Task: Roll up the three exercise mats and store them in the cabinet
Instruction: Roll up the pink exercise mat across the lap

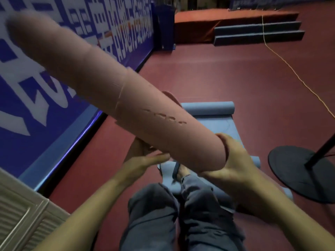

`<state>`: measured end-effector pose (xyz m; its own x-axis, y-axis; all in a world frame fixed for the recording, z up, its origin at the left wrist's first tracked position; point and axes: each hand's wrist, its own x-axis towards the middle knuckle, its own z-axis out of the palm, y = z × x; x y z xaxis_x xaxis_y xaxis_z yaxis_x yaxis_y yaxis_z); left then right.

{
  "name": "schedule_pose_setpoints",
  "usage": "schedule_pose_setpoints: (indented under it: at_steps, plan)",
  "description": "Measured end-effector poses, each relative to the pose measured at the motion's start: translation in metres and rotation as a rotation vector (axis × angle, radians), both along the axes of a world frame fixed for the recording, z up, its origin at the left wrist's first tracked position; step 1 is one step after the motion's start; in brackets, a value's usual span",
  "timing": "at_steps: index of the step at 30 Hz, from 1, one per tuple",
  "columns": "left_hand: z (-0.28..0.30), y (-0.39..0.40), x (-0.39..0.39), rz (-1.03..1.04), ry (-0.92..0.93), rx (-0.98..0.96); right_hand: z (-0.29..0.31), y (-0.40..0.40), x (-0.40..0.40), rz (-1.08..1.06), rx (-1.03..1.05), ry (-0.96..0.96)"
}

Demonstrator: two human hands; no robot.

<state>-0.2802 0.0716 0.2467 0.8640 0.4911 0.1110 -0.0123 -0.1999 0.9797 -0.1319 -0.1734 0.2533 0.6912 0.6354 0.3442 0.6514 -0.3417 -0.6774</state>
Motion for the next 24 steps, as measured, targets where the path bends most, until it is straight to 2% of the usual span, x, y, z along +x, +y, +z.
schedule_pose_setpoints:
  at_steps: [4, 6, 8, 11, 14, 16, 21, 24]
  plan:
    - [0.056, -0.003, 0.008, -0.005, -0.193, 0.116, 0.043, 0.028, 0.007, 0.094, 0.013, -0.063]
    - [0.071, -0.004, 0.01, -0.014, -0.197, 0.213, 0.058, 0.04, 0.007, 0.12, 0.003, -0.123]
    - [0.08, -0.006, 0.008, -0.021, -0.161, 0.426, 0.064, 0.047, 0.009, 0.145, -0.05, -0.181]
    - [0.08, -0.016, 0.0, 0.024, -0.158, 0.539, 0.047, 0.043, 0.01, 0.233, -0.057, -0.179]
    - [0.075, -0.031, -0.007, -0.034, -0.164, 0.625, 0.025, 0.026, 0.0, 0.267, -0.046, -0.151]
    - [0.067, -0.039, -0.007, -0.087, -0.141, 0.63, 0.013, 0.013, -0.004, 0.272, -0.058, -0.073]
    - [0.034, -0.054, 0.001, -0.2, -0.022, 0.474, -0.022, -0.013, -0.002, 0.297, -0.202, 0.045]
    - [0.022, -0.062, 0.011, -0.25, 0.022, 0.484, -0.041, -0.023, -0.005, 0.275, -0.186, 0.11]
